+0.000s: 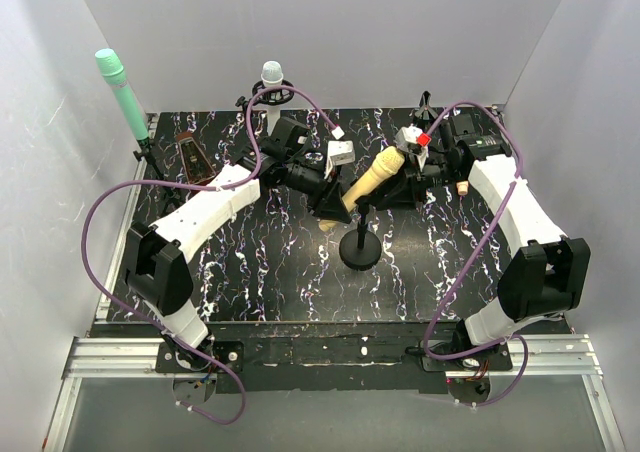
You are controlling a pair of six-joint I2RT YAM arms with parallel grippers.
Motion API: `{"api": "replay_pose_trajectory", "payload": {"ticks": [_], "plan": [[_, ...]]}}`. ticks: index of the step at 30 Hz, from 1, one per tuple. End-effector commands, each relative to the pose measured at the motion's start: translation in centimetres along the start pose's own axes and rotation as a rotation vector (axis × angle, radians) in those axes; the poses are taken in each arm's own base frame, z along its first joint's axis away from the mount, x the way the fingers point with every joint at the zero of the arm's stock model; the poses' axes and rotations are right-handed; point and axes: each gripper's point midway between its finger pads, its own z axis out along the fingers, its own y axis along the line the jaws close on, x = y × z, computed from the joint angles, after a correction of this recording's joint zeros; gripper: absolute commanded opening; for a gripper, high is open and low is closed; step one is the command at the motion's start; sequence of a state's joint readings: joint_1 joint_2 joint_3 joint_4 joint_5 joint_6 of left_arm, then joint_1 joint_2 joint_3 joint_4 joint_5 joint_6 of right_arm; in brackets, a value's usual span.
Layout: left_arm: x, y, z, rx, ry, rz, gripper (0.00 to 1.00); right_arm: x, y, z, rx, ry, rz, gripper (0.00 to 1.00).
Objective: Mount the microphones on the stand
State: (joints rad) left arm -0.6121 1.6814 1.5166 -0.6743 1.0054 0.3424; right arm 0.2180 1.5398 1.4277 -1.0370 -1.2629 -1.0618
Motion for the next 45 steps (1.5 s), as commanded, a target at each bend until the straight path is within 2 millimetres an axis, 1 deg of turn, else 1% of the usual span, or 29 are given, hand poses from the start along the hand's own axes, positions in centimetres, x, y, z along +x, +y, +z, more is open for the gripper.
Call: {"api": "replay_pose_trajectory", "payload": {"ticks": [1, 5, 8, 10, 15, 17, 19, 20, 22, 23, 26, 28, 32, 33, 34, 36, 38, 39, 40, 43, 45], "plan": [[1.0, 1.7, 0.0, -0.078, 0.051, -0.032, 0.0, -2.1, 2.8, 0.7, -0.096, -0.123, 0.043, 0.46], [0.8, 1.9, 0.0, -0.088, 0.052, -0.026, 0.0, -2.0, 2.9, 0.3, -0.088, -0.145, 0.04, 0.66], [0.6, 2.0, 0.0, -0.089, 0.05, -0.025, 0.0, -1.5, 2.8, 0.1, -0.079, -0.154, 0.038, 0.73], [0.5, 2.0, -0.1, -0.09, 0.051, -0.024, 0.0, -1.3, 2.7, 0.0, -0.076, -0.163, 0.044, 0.74], [0.6, 2.0, -0.1, -0.09, 0.055, -0.026, 0.0, -1.8, 2.7, 0.0, -0.089, -0.192, 0.044, 0.75], [0.5, 2.0, -0.1, -0.09, 0.055, -0.027, 0.0, -1.6, 2.6, 0.1, -0.092, -0.19, 0.051, 0.73], [0.6, 2.0, 0.0, -0.086, 0.056, -0.031, 0.0, -1.5, 2.4, 0.1, -0.093, -0.188, 0.059, 0.66], [0.6, 2.0, 0.0, -0.086, 0.057, -0.032, 0.0, -1.4, 2.3, 0.1, -0.091, -0.187, 0.064, 0.6], [0.6, 1.9, 0.0, -0.079, 0.059, -0.039, 0.0, -1.4, 2.2, 0.2, -0.095, -0.187, 0.077, 0.34], [0.7, 2.0, 0.1, -0.075, 0.064, -0.044, 0.0, -1.5, 2.1, 0.2, -0.095, -0.187, 0.082, 0.23], [0.8, 2.1, 0.1, -0.076, 0.077, -0.062, 0.0, -1.8, 1.9, 0.1, -0.098, -0.19, 0.097, 0.07], [1.0, 2.2, 0.2, -0.077, 0.089, -0.077, 0.0, -1.9, 1.9, 0.1, -0.102, -0.197, 0.105, 0.03], [1.3, 2.3, 0.2, -0.084, 0.102, -0.084, 0.0, -1.9, 1.8, 0.1, -0.103, -0.196, 0.119, 0.02], [1.3, 2.3, 0.2, -0.087, 0.104, -0.085, 0.0, -2.0, 2.0, 0.1, -0.106, -0.197, 0.126, 0.03], [1.3, 2.4, 0.1, -0.091, 0.108, -0.084, 0.0, -2.0, 2.0, 0.1, -0.105, -0.198, 0.129, 0.09], [1.2, 2.5, 0.0, -0.1, 0.111, -0.084, 0.0, -2.2, 2.2, 0.1, -0.111, -0.206, 0.131, 0.36], [1.0, 2.5, -0.1, -0.109, 0.109, -0.078, 0.0, -2.2, 2.6, 0.1, -0.112, -0.213, 0.117, 0.57], [1.0, 2.6, -0.2, -0.115, 0.11, -0.081, 0.0, -2.1, 2.8, 0.1, -0.112, -0.213, 0.114, 0.65], [0.9, 2.6, -0.2, -0.117, 0.109, -0.081, 0.0, -2.1, 2.9, 0.0, -0.107, -0.213, 0.104, 0.71], [0.5, 2.7, -0.2, -0.129, 0.101, -0.079, 0.0, -2.1, 3.1, -0.1, -0.104, -0.21, 0.099, 0.8], [0.4, 2.8, -0.3, -0.135, 0.098, -0.091, 0.0, -2.0, 3.0, -0.2, -0.098, -0.211, 0.1, 0.83]]}}
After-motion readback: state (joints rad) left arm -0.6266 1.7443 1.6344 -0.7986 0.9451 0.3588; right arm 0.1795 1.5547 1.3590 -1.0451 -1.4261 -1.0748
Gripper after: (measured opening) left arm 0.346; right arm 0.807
